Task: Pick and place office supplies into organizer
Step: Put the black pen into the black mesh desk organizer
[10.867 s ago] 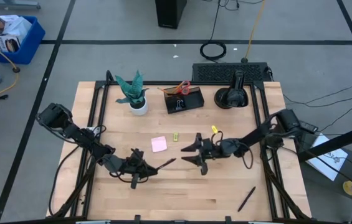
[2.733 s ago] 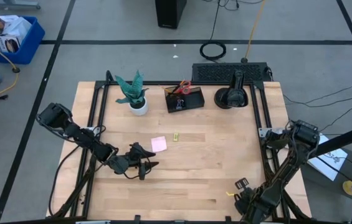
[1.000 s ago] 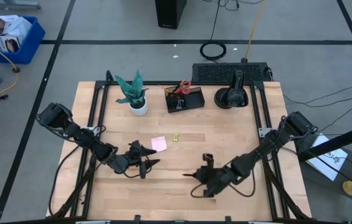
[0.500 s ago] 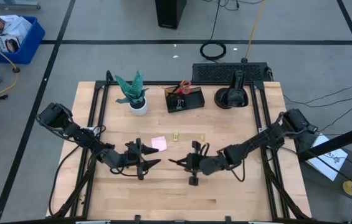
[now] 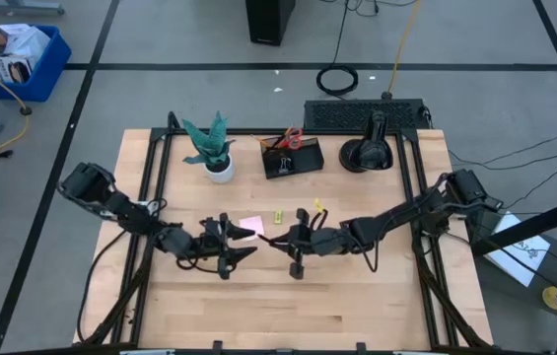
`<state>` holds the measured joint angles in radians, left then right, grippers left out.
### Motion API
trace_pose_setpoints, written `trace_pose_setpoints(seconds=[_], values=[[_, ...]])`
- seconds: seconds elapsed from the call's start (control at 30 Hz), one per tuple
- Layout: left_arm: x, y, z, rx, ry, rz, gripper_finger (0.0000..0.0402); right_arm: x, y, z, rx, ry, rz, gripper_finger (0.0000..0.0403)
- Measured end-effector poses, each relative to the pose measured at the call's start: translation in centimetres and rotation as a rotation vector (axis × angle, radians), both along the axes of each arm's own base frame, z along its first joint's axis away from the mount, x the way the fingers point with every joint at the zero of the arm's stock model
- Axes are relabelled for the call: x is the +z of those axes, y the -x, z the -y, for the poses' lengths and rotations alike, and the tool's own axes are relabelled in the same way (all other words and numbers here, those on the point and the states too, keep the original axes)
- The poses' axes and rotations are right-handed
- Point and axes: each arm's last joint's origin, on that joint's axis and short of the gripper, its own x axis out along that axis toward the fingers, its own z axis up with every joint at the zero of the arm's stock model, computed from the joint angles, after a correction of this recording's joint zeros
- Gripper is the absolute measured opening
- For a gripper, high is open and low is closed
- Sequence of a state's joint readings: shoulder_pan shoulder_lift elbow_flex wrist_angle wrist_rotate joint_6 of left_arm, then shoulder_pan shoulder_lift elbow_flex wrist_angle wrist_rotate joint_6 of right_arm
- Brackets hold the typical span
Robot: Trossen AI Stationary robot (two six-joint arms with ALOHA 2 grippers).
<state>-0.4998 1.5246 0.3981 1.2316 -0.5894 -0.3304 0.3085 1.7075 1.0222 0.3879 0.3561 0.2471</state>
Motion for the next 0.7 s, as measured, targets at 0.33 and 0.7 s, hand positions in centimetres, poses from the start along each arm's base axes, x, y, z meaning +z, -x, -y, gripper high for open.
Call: trace_pose_setpoints(seconds=[0.33, 0.7], values=[[0.0, -1.0, -2.0, -0.018, 0.043, 0.01, 0.0246, 0.2, -0.5, 1.2, 0.013, -0.005, 0.021, 0.0026], [1.3, -2.4, -2.5, -0.083, 0.037, 0.048, 0.0245, 0.5, -0.8, 1.9, 0.038, -0.025, 0.046, 0.0028]])
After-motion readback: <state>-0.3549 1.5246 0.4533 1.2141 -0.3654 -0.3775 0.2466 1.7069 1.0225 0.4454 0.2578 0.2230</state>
